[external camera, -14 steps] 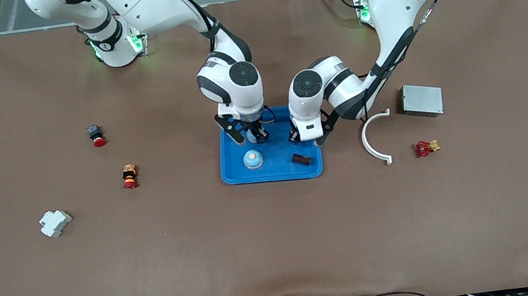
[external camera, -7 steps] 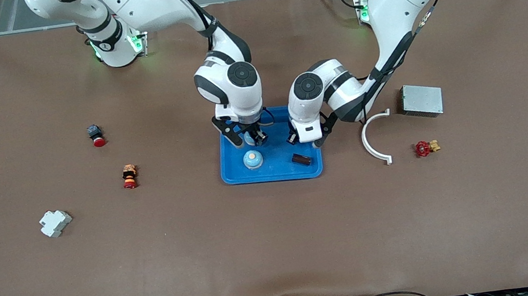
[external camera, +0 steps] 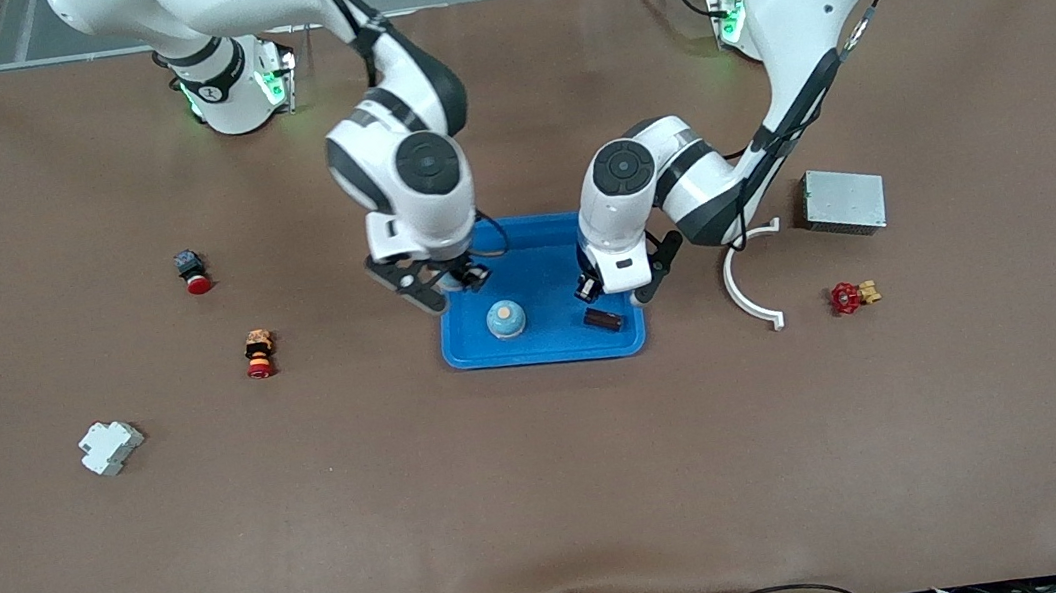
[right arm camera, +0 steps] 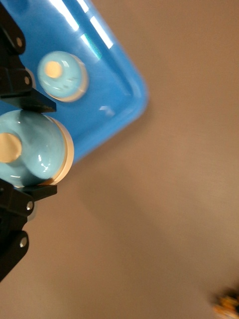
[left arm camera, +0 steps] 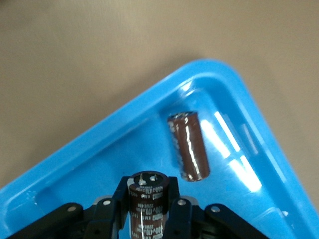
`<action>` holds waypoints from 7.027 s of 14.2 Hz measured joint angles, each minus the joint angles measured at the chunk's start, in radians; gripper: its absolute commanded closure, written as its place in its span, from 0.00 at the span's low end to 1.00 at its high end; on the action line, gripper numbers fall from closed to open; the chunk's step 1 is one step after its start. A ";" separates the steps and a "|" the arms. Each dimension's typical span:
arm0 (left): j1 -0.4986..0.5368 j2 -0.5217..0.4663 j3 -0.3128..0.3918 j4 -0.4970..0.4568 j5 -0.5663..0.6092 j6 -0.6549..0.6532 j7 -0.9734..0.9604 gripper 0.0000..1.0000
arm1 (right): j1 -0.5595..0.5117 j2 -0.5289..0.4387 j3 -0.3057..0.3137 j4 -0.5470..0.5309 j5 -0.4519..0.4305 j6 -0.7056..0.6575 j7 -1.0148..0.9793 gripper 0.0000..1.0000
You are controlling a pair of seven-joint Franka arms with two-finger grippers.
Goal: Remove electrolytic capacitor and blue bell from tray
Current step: 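Carry the bell with the right gripper while the left gripper carries the capacitor, then set the bell by the white block while the left gripper sets the capacitor, then return the right gripper and the left gripper to the blue tray, then grasp the second bell with the right gripper while the left gripper grasps the capacitor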
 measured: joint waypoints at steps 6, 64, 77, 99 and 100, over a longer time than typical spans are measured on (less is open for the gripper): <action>0.109 -0.127 0.001 0.001 0.005 -0.214 0.105 1.00 | -0.346 -0.116 -0.007 -0.103 0.009 -0.005 -0.546 1.00; 0.488 -0.086 -0.199 0.146 -0.238 -0.352 0.618 0.00 | -0.199 -0.130 0.042 -0.096 0.142 0.028 -0.151 0.00; 0.381 -0.026 -0.207 0.179 -0.257 -0.365 0.492 0.00 | 0.065 0.214 0.029 0.084 0.093 0.277 0.222 0.00; -0.022 0.109 0.060 0.172 -0.243 -0.054 0.026 0.33 | 0.067 0.354 0.018 0.157 0.008 0.341 0.262 0.42; -0.026 0.111 0.062 0.172 -0.242 -0.052 0.016 0.34 | 0.067 0.355 0.018 0.157 0.002 0.342 0.264 0.73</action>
